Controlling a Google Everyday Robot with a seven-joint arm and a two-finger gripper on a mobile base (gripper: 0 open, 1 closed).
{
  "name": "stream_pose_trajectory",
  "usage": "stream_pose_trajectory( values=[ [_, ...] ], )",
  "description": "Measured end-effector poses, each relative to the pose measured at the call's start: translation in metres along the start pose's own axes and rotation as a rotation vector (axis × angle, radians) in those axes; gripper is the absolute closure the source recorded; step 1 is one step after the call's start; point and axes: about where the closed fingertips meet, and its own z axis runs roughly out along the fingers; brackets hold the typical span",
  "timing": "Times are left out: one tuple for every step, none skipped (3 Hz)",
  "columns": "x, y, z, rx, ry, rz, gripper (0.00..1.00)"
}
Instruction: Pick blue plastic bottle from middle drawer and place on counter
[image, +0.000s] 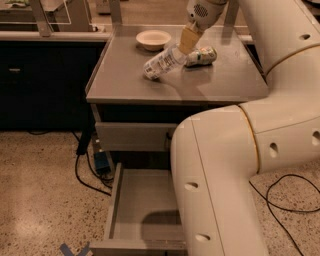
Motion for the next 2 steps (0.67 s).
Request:
stream_pose_trajectory(
  values=[
    [-0.0069, -0.0067, 0.0055, 0.019, -0.021, 0.000, 0.73],
    [-0.0103, -0.0100, 0.0092, 0.027, -0.030, 0.000, 0.49]
  ],
)
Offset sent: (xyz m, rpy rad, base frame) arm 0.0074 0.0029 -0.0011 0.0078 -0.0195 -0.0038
